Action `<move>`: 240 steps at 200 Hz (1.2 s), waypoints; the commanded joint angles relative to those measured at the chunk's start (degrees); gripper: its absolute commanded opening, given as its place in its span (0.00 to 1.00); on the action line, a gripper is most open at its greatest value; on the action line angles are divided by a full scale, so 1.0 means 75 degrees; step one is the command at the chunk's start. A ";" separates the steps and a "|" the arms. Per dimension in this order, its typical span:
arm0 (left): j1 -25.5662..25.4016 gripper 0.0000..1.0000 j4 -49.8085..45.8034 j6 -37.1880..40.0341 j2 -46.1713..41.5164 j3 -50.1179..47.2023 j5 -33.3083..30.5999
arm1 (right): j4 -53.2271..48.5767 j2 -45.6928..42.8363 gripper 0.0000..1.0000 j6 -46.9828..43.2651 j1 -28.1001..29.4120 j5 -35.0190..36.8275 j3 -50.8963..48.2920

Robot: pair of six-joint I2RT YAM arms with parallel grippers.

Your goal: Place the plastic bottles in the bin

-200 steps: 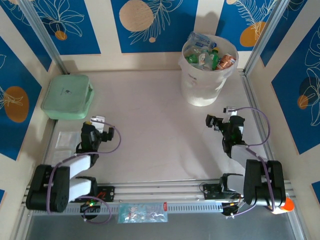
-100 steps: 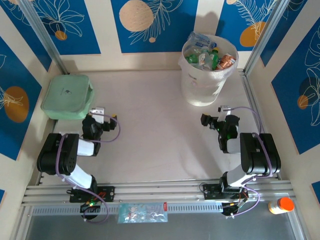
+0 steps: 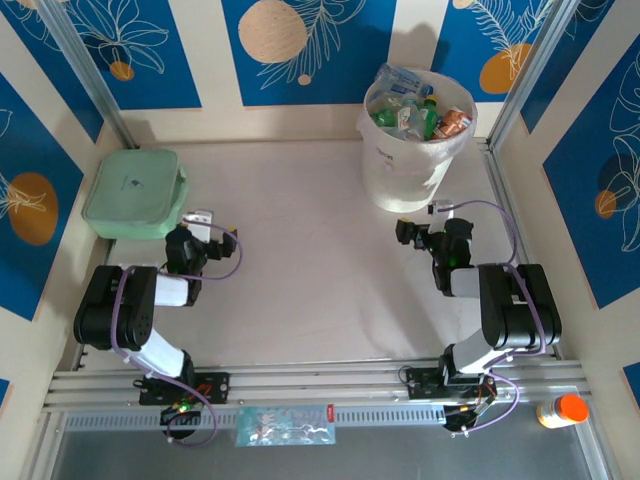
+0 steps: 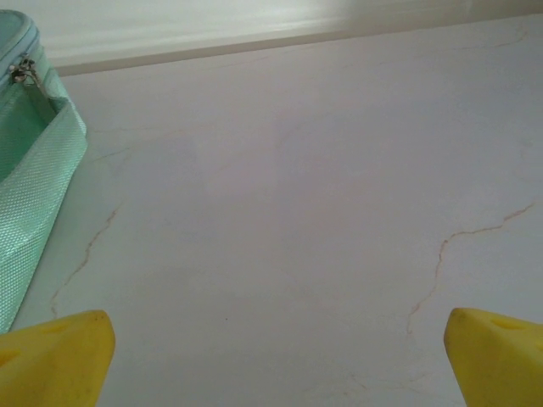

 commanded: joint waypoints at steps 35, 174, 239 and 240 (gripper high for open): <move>-0.0006 0.99 -0.0137 -0.0029 -0.0040 0.0067 -0.0176 | -0.0091 -0.0012 0.99 -0.0137 -0.0109 -0.0432 0.0034; -0.0018 0.99 -0.0104 -0.0017 -0.0047 0.0041 -0.0201 | -0.0087 -0.0010 0.99 -0.0137 -0.0122 -0.0468 0.0036; -0.0018 0.99 -0.0104 -0.0029 -0.0046 0.0043 -0.0201 | -0.0100 -0.0010 0.99 -0.0127 -0.0134 -0.0487 0.0047; -0.0018 0.99 -0.0116 -0.0029 -0.0040 0.0037 -0.0201 | -0.0097 -0.0010 0.99 -0.0126 -0.0134 -0.0489 0.0047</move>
